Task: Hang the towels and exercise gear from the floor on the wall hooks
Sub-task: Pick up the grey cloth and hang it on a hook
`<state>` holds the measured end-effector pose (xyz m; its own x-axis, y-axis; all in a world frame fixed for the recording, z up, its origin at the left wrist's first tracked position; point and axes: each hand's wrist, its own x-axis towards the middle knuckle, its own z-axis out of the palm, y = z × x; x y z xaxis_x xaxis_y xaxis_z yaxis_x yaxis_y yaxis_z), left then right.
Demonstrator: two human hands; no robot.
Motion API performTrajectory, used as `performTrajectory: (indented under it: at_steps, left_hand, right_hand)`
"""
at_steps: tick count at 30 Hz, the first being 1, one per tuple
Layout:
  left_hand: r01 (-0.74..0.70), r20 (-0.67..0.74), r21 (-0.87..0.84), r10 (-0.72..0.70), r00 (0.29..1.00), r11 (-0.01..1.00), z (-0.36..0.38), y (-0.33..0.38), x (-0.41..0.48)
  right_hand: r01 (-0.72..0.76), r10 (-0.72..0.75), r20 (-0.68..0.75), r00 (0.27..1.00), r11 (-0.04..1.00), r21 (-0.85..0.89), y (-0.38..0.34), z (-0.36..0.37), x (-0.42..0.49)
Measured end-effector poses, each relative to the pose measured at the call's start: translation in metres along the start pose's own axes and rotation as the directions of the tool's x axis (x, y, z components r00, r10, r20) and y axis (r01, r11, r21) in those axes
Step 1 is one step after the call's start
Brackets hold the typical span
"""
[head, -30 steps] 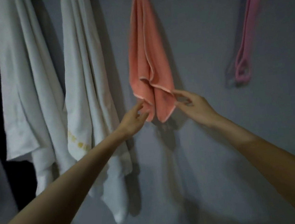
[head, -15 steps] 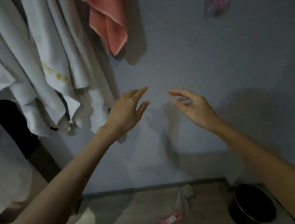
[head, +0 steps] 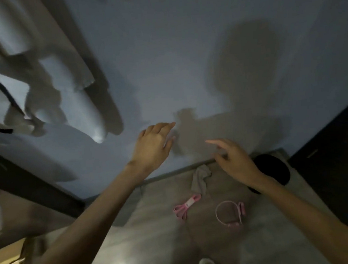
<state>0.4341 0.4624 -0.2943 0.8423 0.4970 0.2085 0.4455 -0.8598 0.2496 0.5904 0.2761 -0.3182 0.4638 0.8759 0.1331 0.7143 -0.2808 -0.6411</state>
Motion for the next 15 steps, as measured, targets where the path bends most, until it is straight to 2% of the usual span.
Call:
performTrajectory:
  at_steps: [4,10,15]
  left_hand:
    - [0.015,0.124,0.022,-0.018,0.992,1.0,0.053,-0.001,0.002]
    - [0.084,0.229,0.032,-0.089,0.969,0.996,0.134,0.003,0.014]
    - [0.172,0.318,0.015,-0.168,0.933,0.985,0.219,0.006,0.028]
  right_hand:
    - [-0.062,0.063,0.009,0.998,0.995,-0.076,0.043,0.026,-0.006]
    - [-0.173,0.176,0.044,0.983,0.983,-0.052,0.106,0.058,0.005]
    - [-0.162,0.177,0.107,0.978,0.977,-0.14,0.176,0.096,0.022]
